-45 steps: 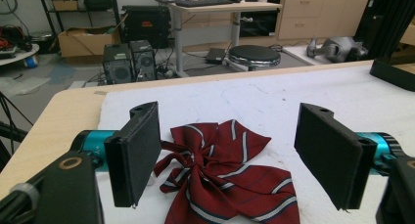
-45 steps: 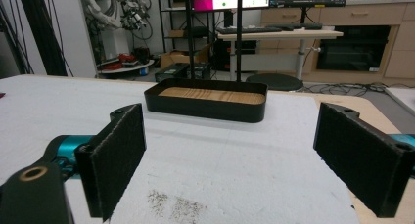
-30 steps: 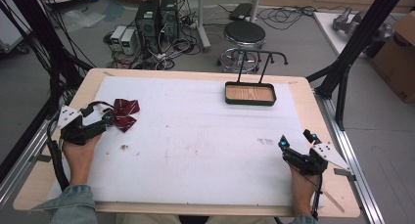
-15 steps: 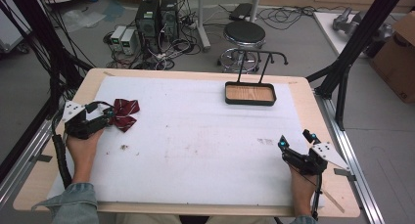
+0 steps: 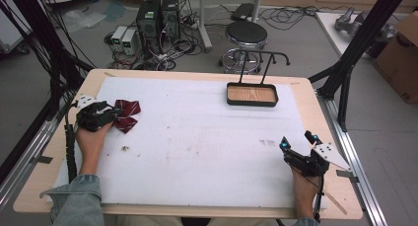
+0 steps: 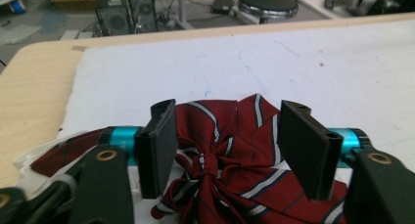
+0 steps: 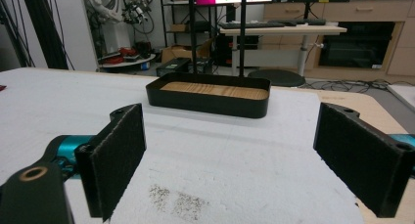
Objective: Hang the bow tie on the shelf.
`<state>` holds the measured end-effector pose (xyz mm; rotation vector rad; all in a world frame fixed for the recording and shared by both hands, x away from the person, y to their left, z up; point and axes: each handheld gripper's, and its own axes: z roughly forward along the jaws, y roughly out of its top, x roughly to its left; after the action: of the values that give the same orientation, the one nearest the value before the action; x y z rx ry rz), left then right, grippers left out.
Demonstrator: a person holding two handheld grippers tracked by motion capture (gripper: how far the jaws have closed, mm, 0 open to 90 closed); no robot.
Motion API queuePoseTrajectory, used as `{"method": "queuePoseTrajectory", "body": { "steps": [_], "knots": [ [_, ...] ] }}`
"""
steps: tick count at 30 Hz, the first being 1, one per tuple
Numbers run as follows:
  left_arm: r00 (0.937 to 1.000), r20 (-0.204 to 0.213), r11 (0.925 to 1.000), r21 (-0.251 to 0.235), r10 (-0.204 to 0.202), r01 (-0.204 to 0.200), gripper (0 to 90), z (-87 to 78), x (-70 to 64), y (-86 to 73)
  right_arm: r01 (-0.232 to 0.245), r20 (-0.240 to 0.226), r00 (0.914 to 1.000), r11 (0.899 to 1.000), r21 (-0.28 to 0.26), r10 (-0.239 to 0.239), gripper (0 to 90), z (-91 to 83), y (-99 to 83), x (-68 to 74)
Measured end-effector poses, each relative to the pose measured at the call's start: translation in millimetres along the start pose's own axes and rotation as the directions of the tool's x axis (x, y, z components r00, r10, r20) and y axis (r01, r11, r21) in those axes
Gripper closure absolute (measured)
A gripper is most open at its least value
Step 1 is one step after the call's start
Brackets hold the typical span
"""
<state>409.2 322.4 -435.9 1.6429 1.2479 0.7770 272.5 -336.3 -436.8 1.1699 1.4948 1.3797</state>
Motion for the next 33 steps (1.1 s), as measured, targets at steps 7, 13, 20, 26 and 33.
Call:
{"method": "queuePoseTrajectory", "body": {
  "steps": [7, 13, 20, 26, 33],
  "knots": [
    [0.9992, -0.029, 0.9961, 0.084, 0.029, -0.026, 46.5, 12.6, 0.5, -3.9, 0.0, -0.001, 1.0, 1.0, 0.001, 0.0, 11.2, 0.2, -0.1, -0.1],
    [0.9992, -0.037, 0.99, 0.14, 0.016, -0.011, 49.1, 17.5, 2.8, -5.1, -0.001, -0.004, 1.0, 1.0, -0.001, 0.001, 11.2, 0.2, 0.0, -0.1],
    [0.9984, -0.044, 0.969, 0.246, 0.036, -0.024, 50.6, 28.0, 0.6, -3.3, 0.0, -0.001, 1.0, 1.0, 0.002, 0.0, 11.2, 0.3, -0.1, -0.1],
    [0.9994, -0.023, 0.9692, 0.245, 0.028, -0.021, 72.0, 26.3, 1.6, -3.6, 0.0, -0.004, 1.0, 1.0, 0.002, 0.0, 11.2, 0.2, -0.1, -0.1],
    [0.9982, 0.012, 0.9713, 0.23, 0.058, -0.059, 74.0, 22.7, -5.9, 1.3, 0.0, -0.004, 1.0, 1.0, 0.003, 0.0, 11.2, 0.2, -0.1, -0.1]
  ]
}}
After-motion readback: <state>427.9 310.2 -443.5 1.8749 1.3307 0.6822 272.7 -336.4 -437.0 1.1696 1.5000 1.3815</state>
